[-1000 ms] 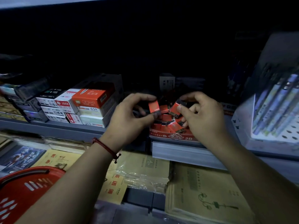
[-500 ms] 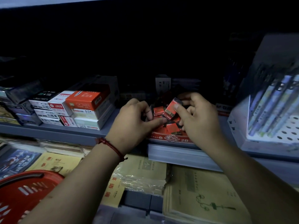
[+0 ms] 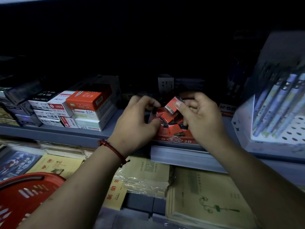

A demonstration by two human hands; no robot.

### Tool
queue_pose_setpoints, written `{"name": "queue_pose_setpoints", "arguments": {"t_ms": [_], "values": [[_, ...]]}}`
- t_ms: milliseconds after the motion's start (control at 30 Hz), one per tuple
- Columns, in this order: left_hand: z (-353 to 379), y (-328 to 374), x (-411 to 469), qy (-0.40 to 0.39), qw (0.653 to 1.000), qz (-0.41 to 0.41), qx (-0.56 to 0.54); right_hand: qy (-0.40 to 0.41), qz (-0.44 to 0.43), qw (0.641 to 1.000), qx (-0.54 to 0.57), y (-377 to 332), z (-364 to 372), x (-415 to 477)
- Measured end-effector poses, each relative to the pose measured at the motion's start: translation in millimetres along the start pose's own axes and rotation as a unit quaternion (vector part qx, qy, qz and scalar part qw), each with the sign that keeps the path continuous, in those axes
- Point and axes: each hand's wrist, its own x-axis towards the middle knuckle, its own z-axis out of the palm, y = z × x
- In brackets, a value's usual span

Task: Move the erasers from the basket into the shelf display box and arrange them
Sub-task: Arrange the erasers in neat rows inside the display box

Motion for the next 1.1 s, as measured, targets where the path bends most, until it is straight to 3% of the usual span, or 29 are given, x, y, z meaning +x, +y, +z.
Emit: {"name": "queue_pose_setpoints", "arguments": {"t_ms": [133,333,533,767,1000,1100], "values": [[6,0,-1,-0.052,0.996,-0.005,-0.066,-0.015,0.001,1.000,-0.008,-3,0,-1],[7,5,0,-0.048,0.983,-0.022,-0.179,0.006,0.005,0.999,-0.032,0,1,0],[-2,2,0,-0.060,0.980,-0.031,-0.186,0.040,0.014,0.999,0.005,-3,-10,-2],[1,0,-1,-0.033,0.999,-0.013,0.035,0.074,0.000,0.996,-0.040,2,-20,-4],[-5,16,6,-0.012,0.962,0.025,0.273,0.069,0.008,0.997,-0.044,6,-20,-6],[-5,18,9,-0.007,0.973,0.068,0.218,0.073,0.007,0.996,-0.042,7,-21,-6]]}}
